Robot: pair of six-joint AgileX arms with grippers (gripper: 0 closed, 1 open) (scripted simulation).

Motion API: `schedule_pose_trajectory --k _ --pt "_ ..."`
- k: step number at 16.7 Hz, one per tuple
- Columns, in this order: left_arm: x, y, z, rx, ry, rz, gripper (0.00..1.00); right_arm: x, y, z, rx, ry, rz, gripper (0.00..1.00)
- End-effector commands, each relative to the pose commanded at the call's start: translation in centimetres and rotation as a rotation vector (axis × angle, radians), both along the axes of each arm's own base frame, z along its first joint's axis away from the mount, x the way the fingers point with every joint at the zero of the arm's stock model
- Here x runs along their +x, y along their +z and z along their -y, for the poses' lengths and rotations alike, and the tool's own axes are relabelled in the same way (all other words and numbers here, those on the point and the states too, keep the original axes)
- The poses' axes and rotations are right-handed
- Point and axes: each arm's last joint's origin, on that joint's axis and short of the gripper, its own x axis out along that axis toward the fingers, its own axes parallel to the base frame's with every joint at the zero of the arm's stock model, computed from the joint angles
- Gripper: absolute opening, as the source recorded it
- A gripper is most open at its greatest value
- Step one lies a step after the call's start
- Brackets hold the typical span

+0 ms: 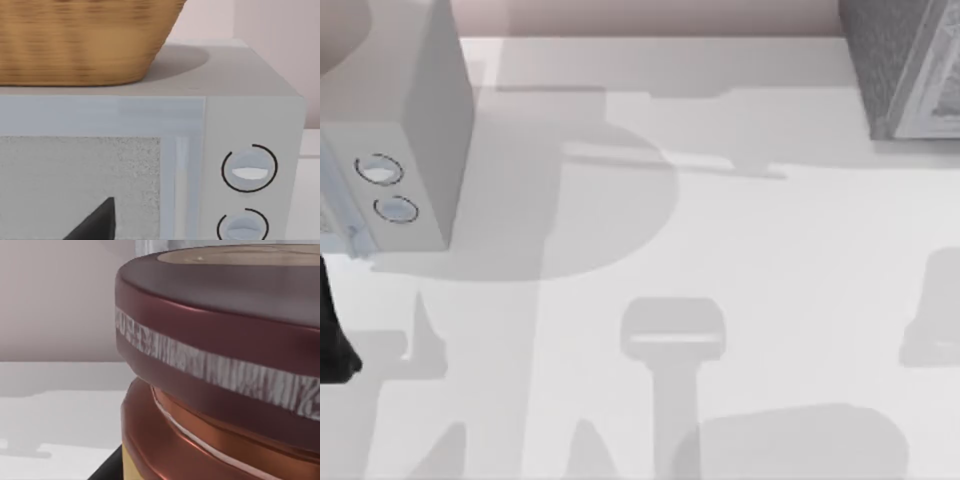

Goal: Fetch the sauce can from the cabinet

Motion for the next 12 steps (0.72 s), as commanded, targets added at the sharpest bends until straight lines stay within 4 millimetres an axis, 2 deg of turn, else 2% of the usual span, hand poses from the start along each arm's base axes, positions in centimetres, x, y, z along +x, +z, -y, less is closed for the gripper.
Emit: schedule_pose_trajectory --k 2,4,12 --pt "0.0 0.0 0.0 0.000 0.000 0.000 1.00 -0.1 -2.1 0.3 0.002 0.002 0.025 0.00" --pt "0.0 0.0 0.0 0.000 0.000 0.000 1.00 -0.1 -3.1 0.5 0.002 0.004 0.043 0.00" --pt "0.0 0.0 0.0 0.000 0.000 0.000 1.00 0.1 -3.0 0.3 0.004 0.021 0.048 0.00"
